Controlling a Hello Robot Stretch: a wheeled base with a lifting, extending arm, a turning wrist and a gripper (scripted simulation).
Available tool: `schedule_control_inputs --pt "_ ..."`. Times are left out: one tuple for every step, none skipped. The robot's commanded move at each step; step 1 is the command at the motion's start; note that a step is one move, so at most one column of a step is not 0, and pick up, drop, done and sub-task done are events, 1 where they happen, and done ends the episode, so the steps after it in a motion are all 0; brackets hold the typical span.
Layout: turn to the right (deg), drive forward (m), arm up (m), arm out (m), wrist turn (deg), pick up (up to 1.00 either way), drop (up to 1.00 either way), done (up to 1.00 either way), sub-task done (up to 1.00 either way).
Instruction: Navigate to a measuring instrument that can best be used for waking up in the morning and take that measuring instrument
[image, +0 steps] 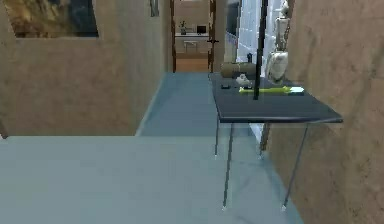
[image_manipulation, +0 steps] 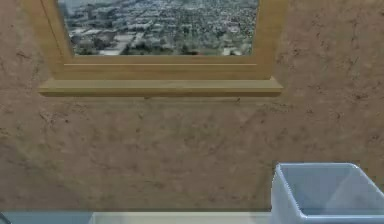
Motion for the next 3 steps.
schedule_control_inputs --pt "-45.0 0.00 0.00 0.00 0.0 0.00 0.00 0.00 0.00" --pt "-33.0 0.00 0.00 0.00 0.0 0.00 0.00 0.00 0.00" --pt "0.0 1.00 0.00 0.00 0.0 0.00 0.00 0.00 0.00"
